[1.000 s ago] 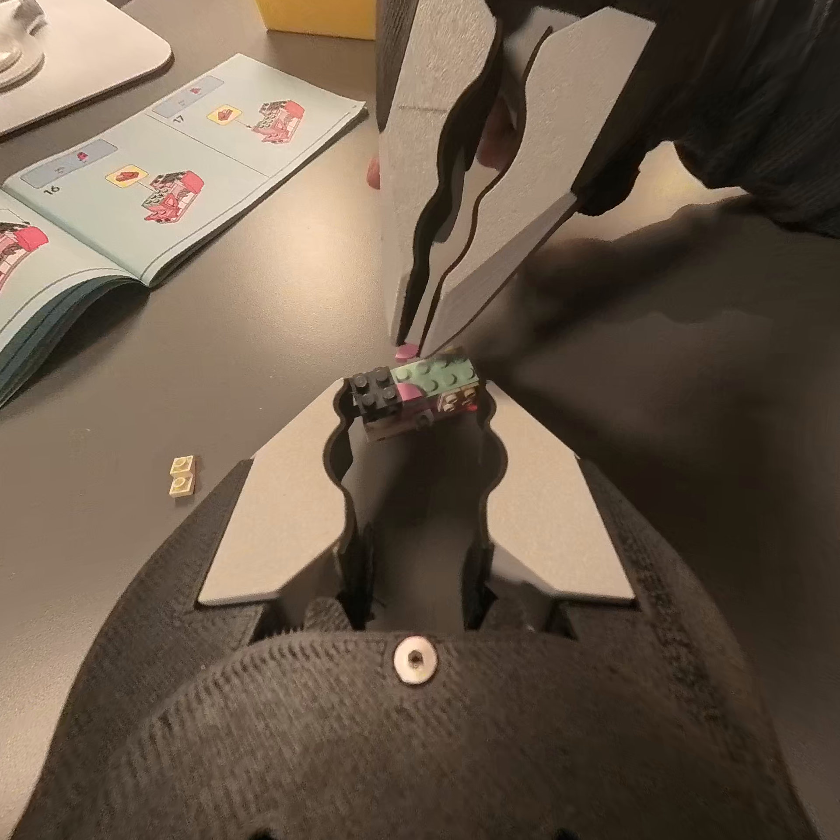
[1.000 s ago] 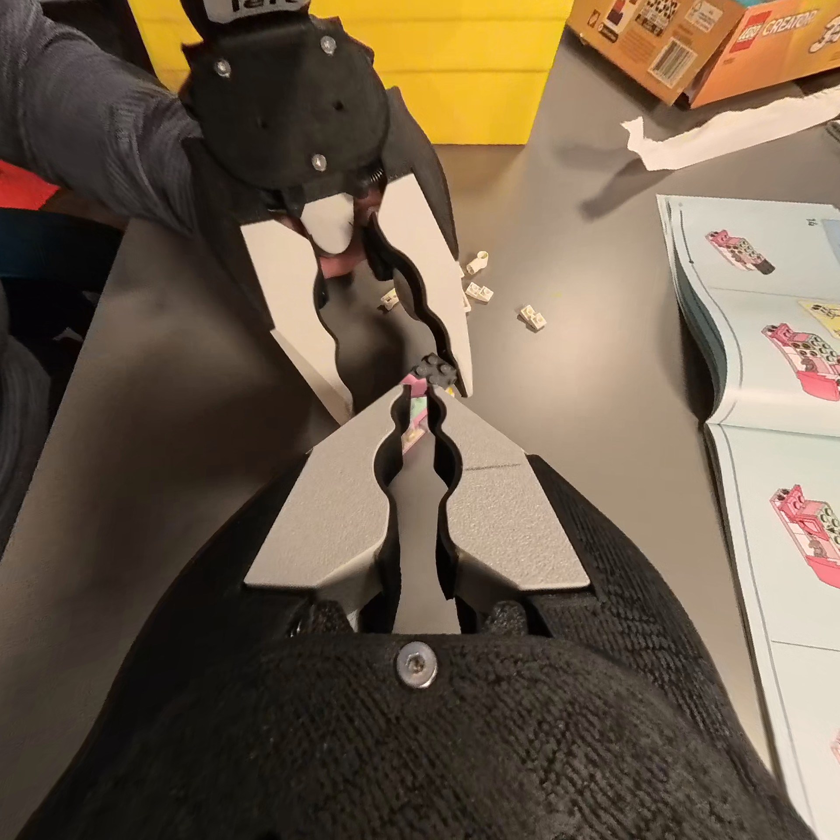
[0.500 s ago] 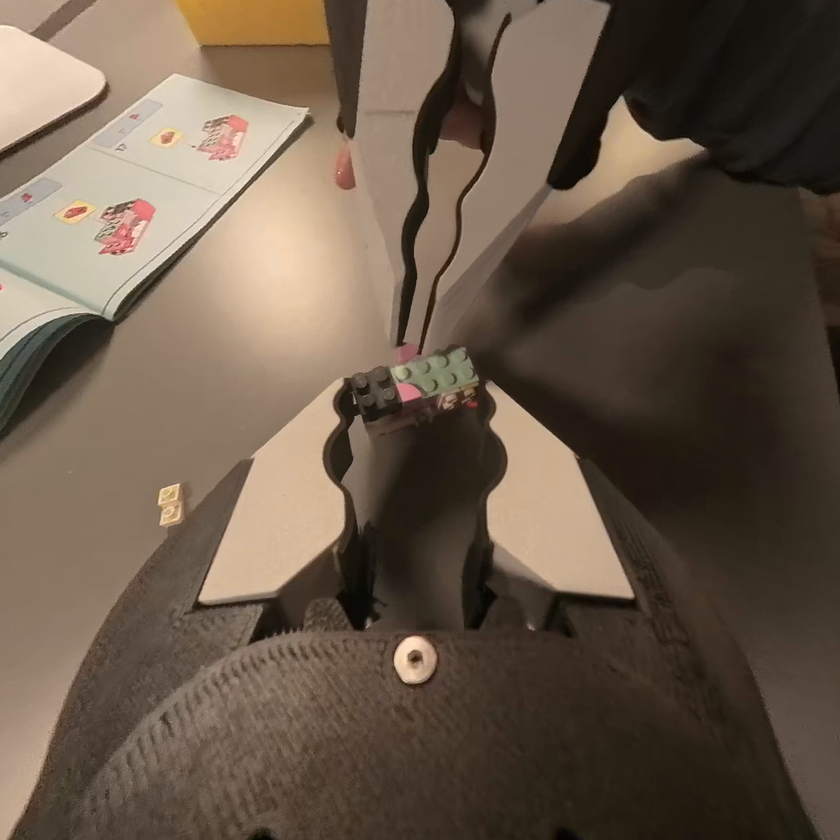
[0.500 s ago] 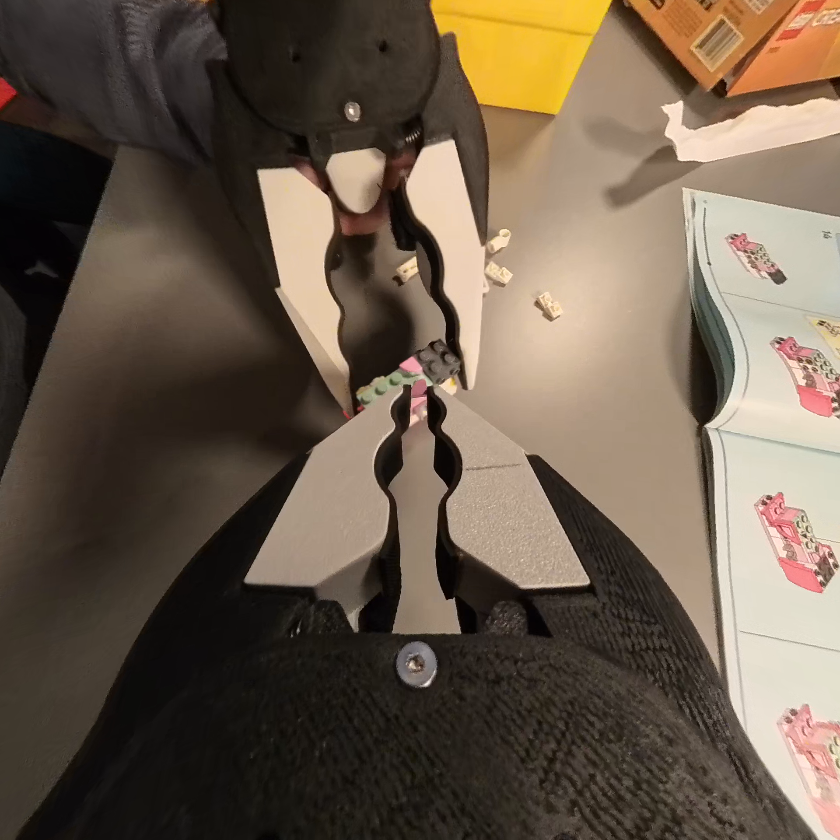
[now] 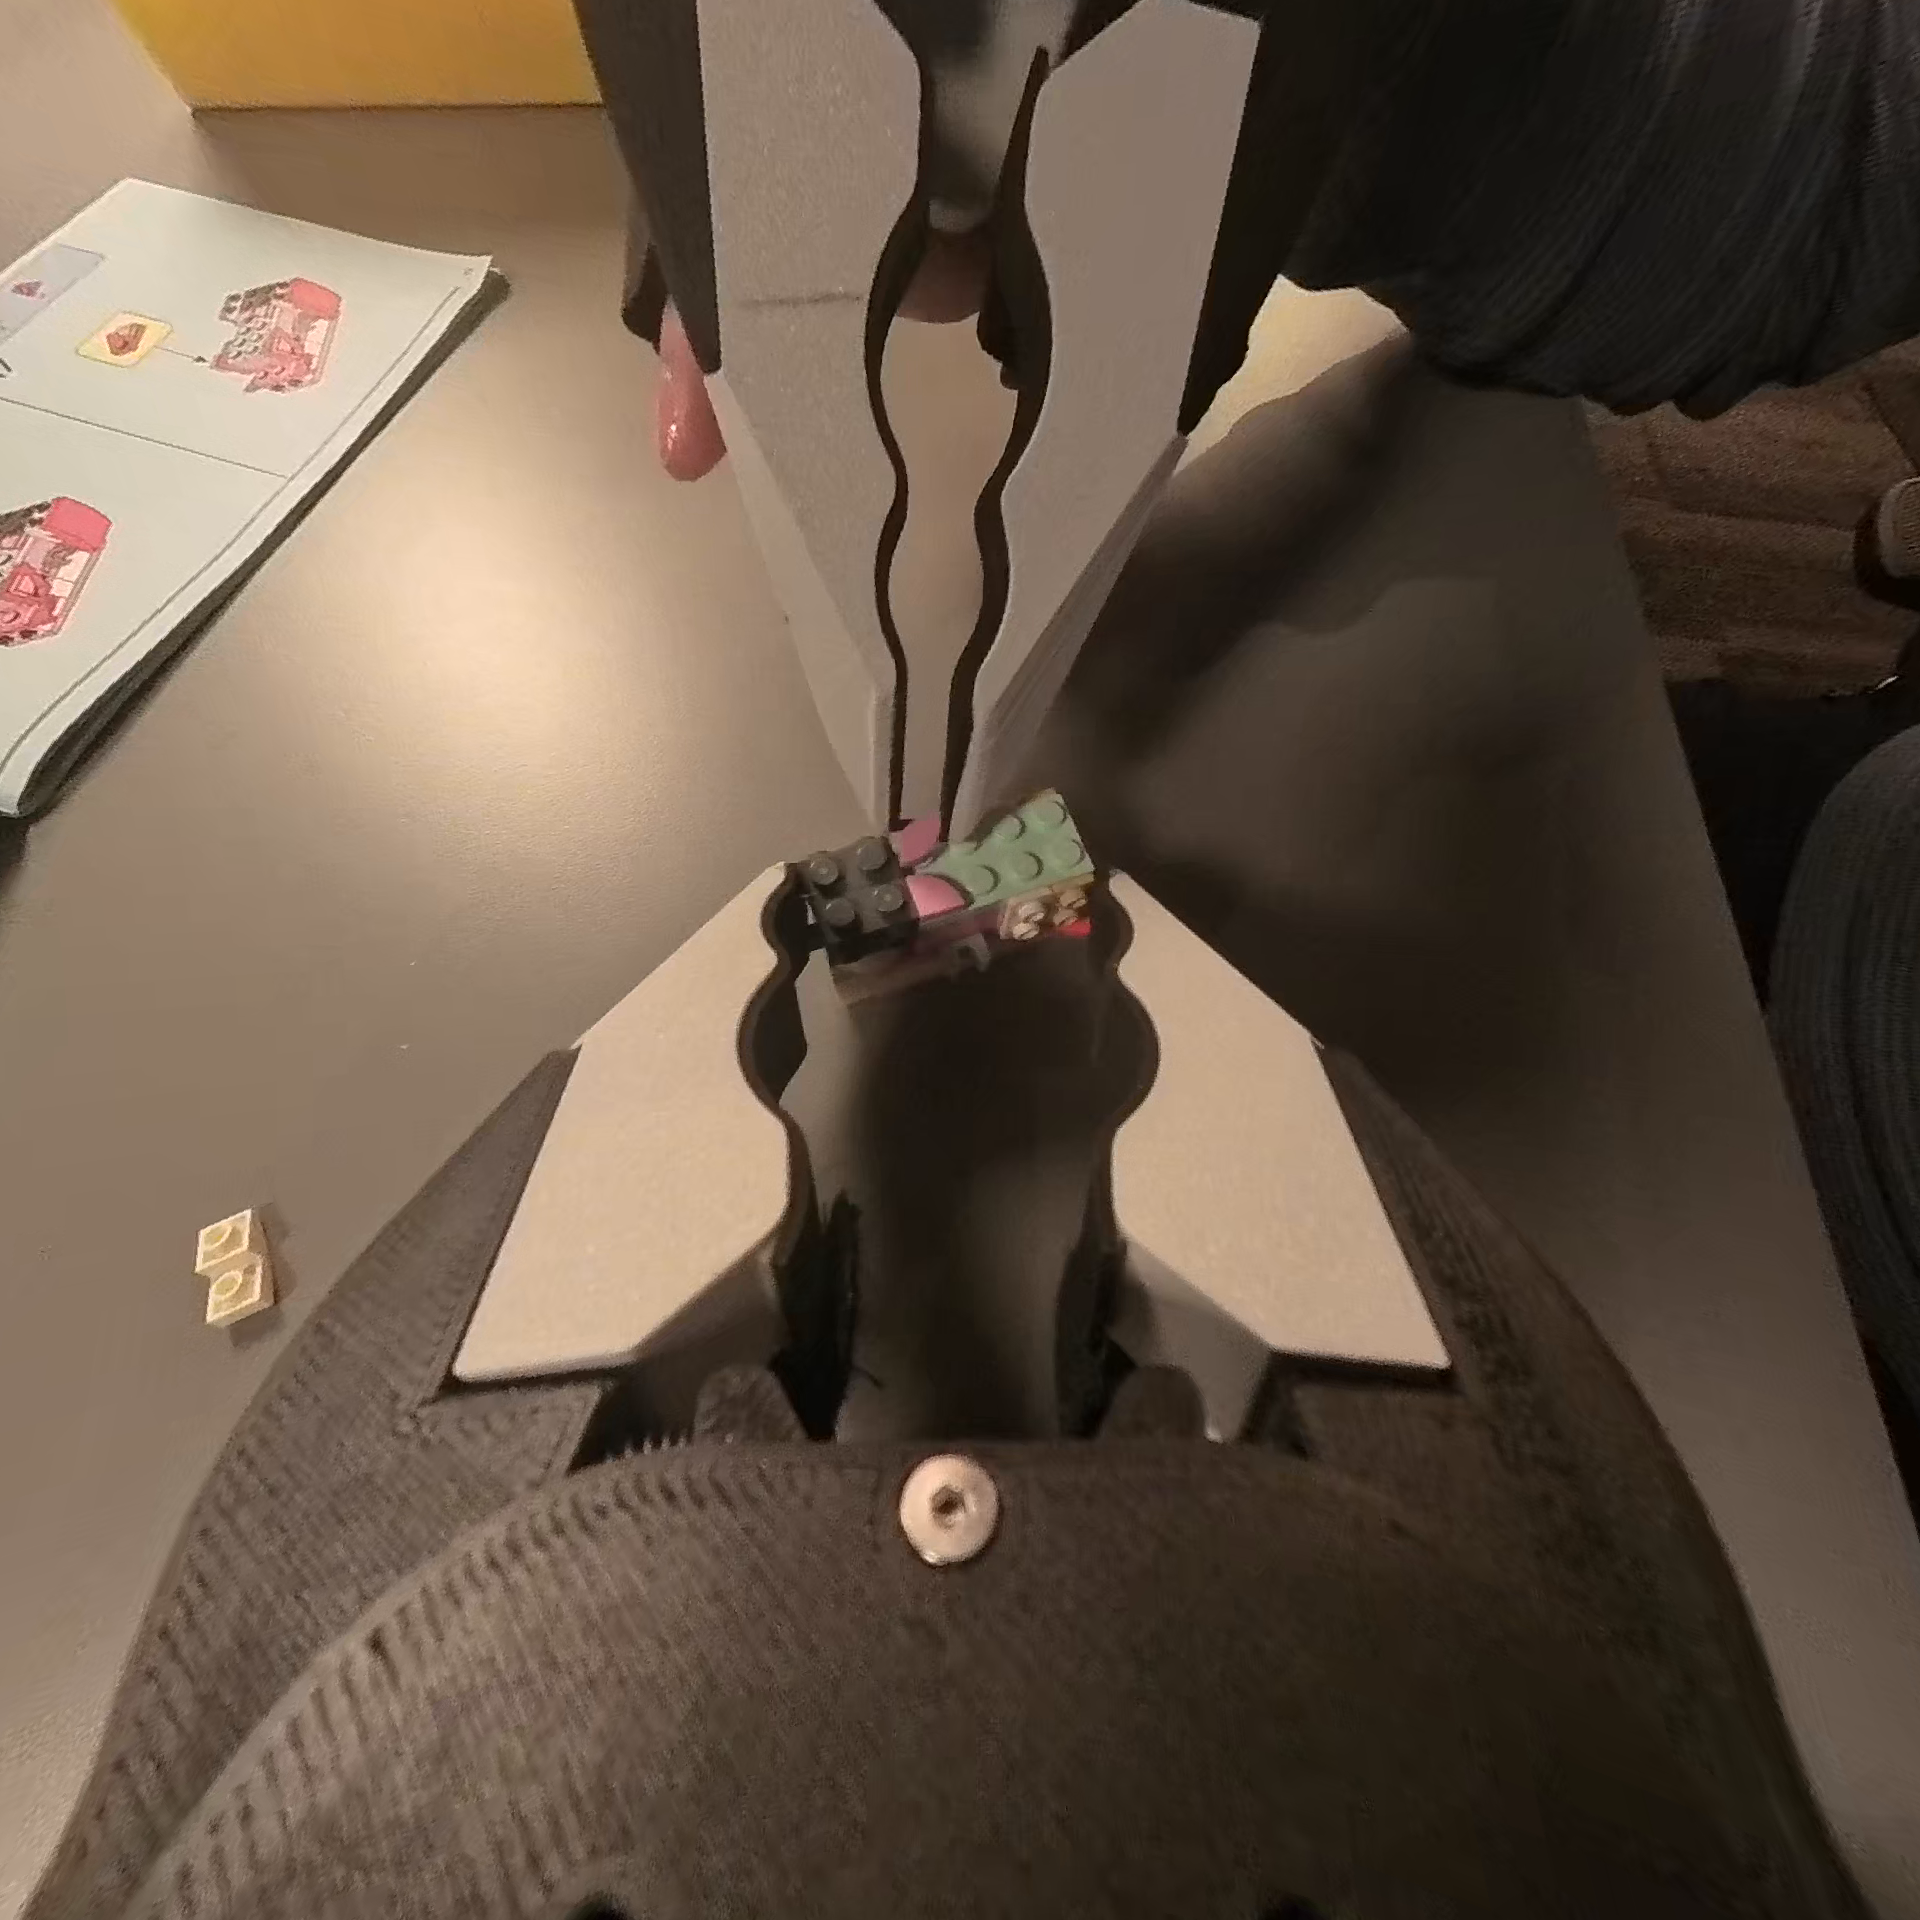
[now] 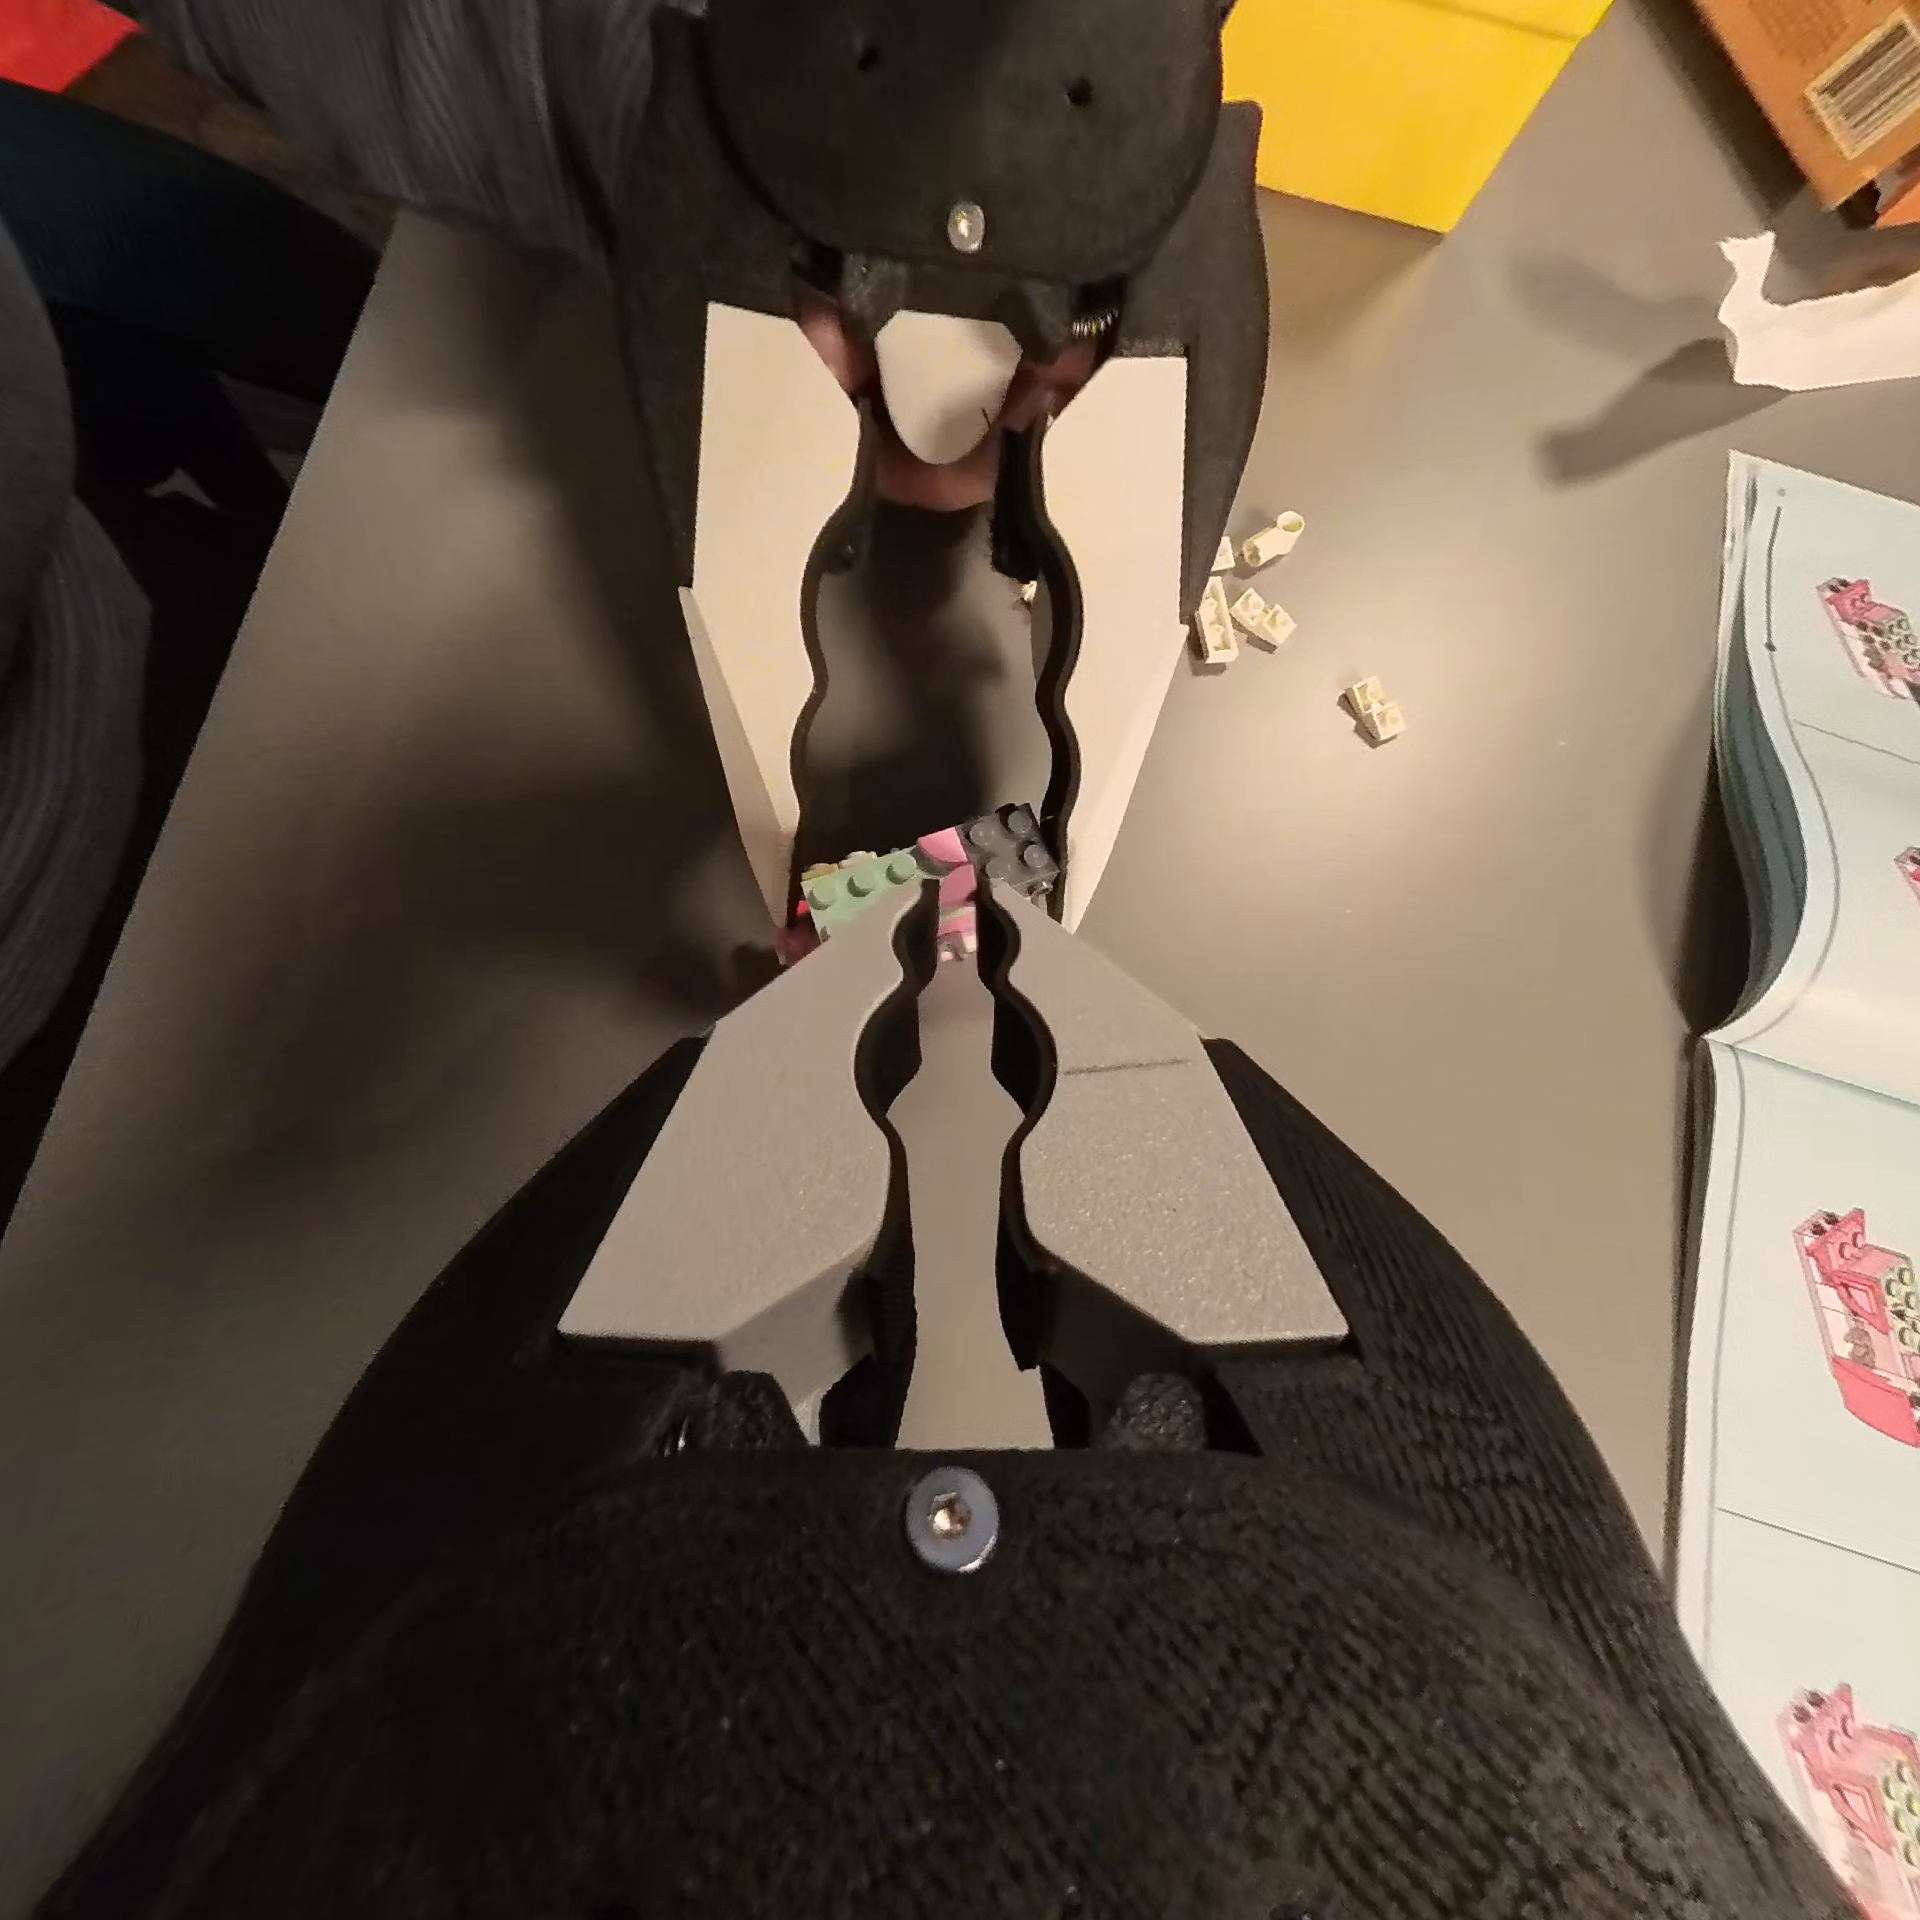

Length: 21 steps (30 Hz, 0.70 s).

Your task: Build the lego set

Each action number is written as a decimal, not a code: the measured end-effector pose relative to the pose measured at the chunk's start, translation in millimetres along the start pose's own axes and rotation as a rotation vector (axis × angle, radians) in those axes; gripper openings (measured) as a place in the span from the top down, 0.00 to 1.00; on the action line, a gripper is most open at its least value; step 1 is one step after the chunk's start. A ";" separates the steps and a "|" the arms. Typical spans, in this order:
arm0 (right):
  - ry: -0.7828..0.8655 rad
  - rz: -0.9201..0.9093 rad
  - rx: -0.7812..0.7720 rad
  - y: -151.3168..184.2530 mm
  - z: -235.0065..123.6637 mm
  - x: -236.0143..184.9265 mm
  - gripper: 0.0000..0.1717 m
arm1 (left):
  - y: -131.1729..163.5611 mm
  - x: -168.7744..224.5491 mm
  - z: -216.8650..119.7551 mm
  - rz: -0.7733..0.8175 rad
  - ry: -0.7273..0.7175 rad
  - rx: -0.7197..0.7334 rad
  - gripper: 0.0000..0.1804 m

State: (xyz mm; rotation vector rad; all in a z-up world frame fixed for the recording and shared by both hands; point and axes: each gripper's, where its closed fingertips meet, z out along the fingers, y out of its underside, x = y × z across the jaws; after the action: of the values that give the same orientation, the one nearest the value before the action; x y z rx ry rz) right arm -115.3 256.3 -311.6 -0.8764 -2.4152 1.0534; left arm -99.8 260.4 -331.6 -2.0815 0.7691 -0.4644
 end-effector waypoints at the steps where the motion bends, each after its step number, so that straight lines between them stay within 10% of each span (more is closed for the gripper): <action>1: 0.000 -0.002 -0.001 0.0 -0.1 -0.2 0.97 | -0.1 0.4 0.0 0.003 0.001 0.000 0.70; 21: -0.002 -0.063 -0.009 -0.3 -0.9 -5.1 0.97 | -1.4 3.8 6.6 -0.048 -0.040 -0.019 0.59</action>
State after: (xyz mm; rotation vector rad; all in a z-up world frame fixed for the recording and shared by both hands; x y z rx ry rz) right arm -111.1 253.2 -311.2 -0.7972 -2.4348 1.0215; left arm -92.7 262.4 -334.0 -2.1246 0.7039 -0.4416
